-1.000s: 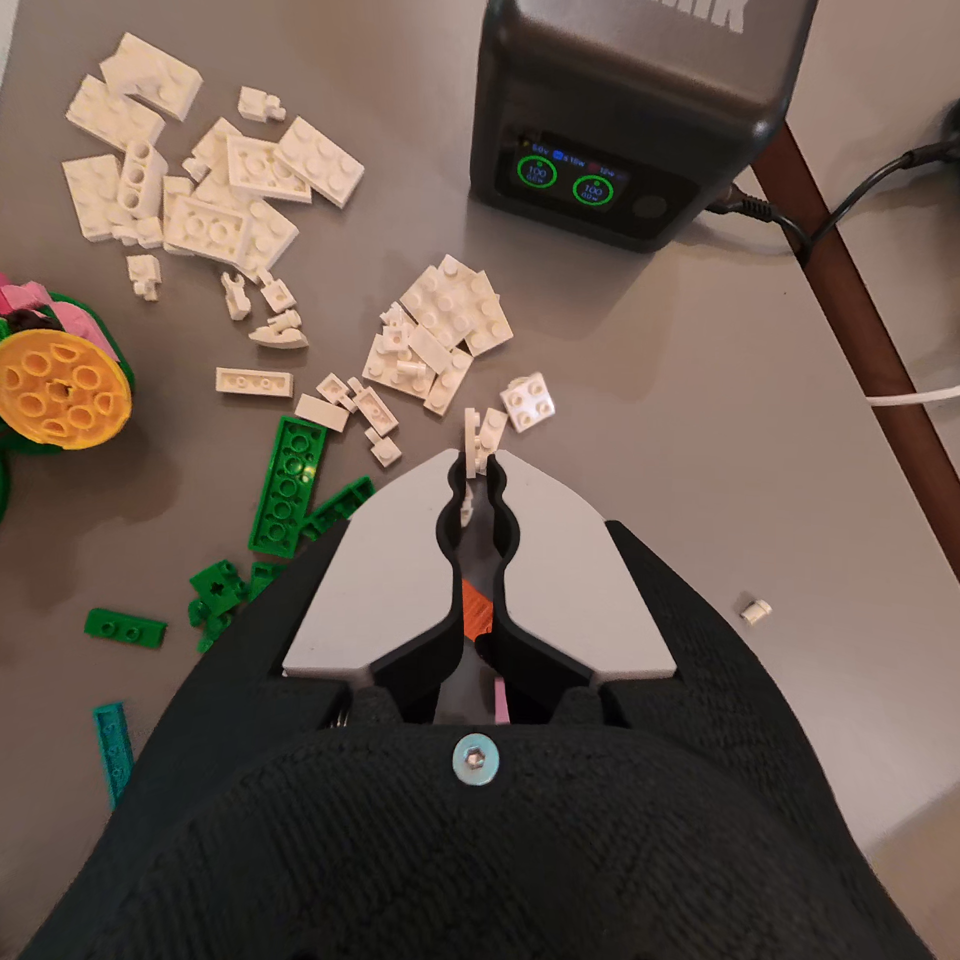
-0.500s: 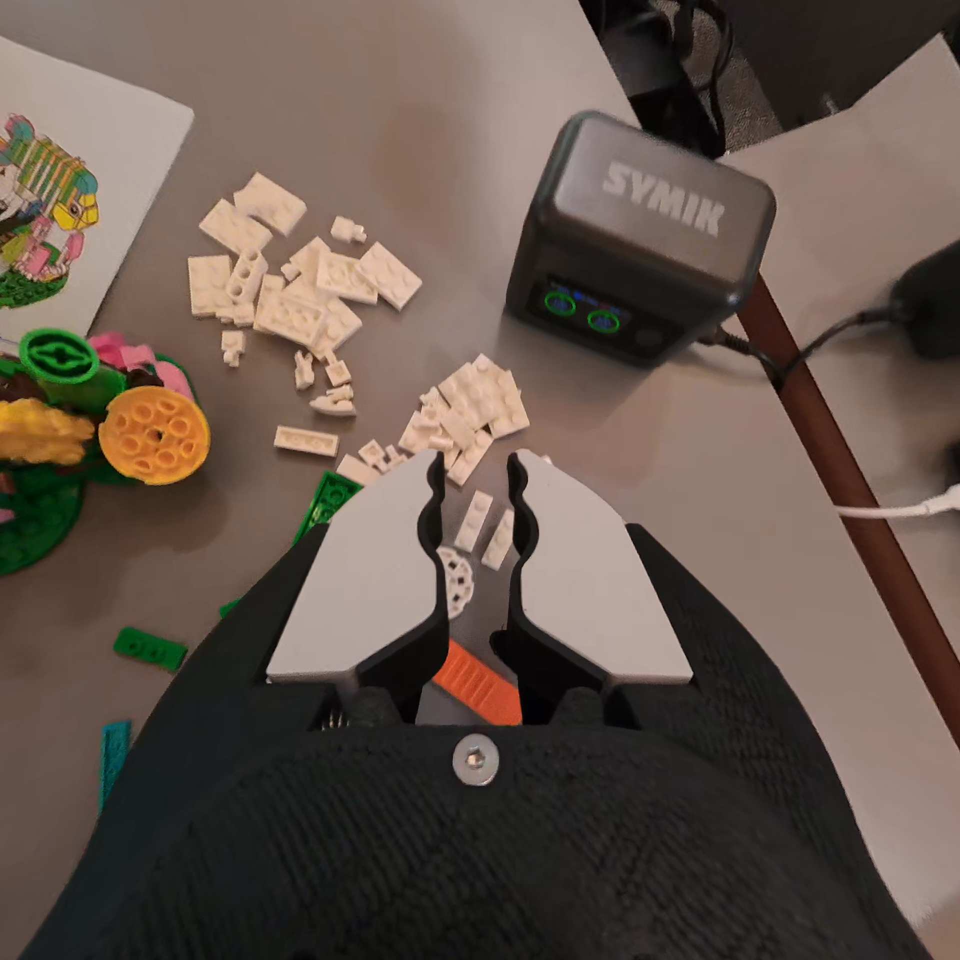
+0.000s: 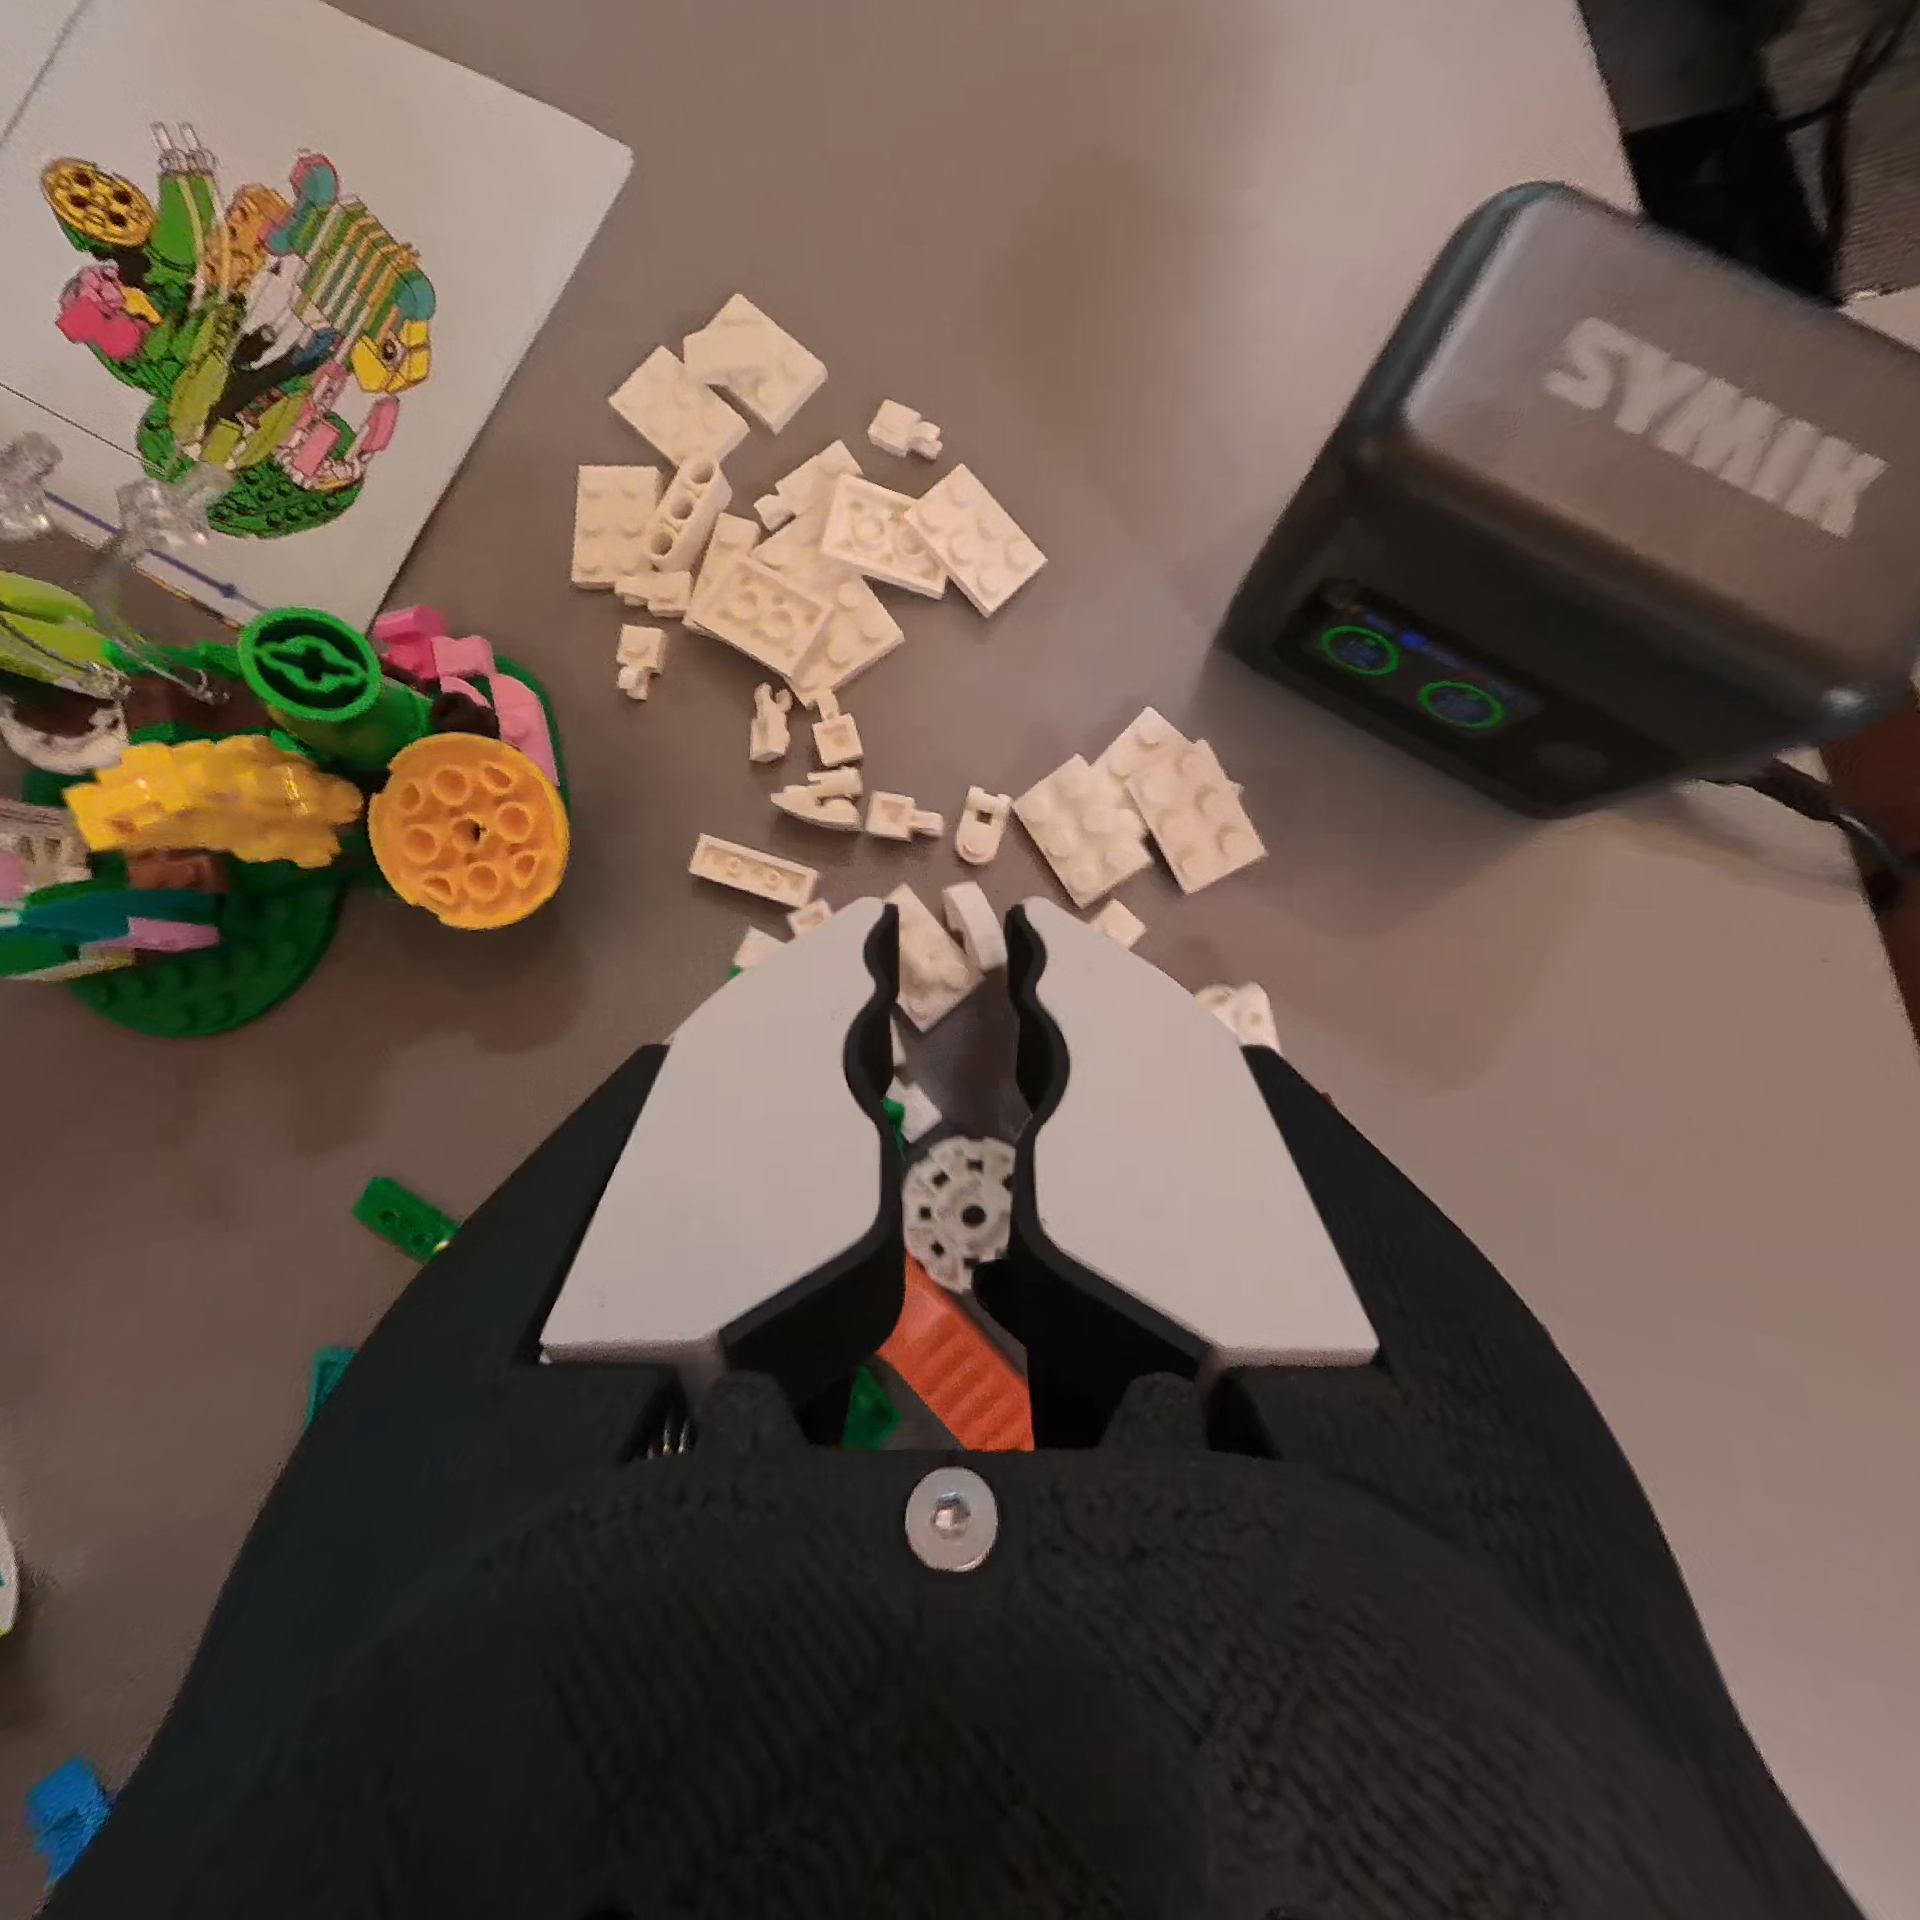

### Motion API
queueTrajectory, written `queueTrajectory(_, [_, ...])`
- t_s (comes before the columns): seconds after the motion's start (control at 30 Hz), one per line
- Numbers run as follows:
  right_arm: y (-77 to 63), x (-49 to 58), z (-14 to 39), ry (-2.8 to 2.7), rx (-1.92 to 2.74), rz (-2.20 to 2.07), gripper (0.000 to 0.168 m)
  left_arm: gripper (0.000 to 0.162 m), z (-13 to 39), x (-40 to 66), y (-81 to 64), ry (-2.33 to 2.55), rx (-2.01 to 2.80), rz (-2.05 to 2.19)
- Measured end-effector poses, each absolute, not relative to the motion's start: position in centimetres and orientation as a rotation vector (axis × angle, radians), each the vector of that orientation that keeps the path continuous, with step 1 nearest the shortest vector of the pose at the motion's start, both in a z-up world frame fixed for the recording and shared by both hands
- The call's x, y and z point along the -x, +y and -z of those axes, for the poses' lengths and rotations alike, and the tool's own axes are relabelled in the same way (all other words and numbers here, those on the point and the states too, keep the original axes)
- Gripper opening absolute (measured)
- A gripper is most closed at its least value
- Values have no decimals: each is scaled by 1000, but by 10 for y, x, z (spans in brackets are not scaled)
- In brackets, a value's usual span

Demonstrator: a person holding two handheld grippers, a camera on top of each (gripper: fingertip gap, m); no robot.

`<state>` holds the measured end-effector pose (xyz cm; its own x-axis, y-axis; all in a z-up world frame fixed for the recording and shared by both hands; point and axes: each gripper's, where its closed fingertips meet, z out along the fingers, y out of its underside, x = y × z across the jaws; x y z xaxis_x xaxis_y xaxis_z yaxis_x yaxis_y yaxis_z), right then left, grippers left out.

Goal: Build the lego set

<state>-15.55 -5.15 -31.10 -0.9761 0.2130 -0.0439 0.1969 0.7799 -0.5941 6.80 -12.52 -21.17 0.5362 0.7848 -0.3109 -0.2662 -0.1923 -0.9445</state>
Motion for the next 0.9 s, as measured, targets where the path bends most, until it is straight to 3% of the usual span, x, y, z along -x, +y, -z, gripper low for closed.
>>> queueTrajectory(0.27, [31, 207, 273, -2570, 721, -896, 13, 0, 211, -68, -126, -474, 1464, -1005])
queueTrajectory(0.9, [145, 187, 296, -2421, 1126, -792, 10, 0, 214, -66, -126, -480, 1470, -1006])
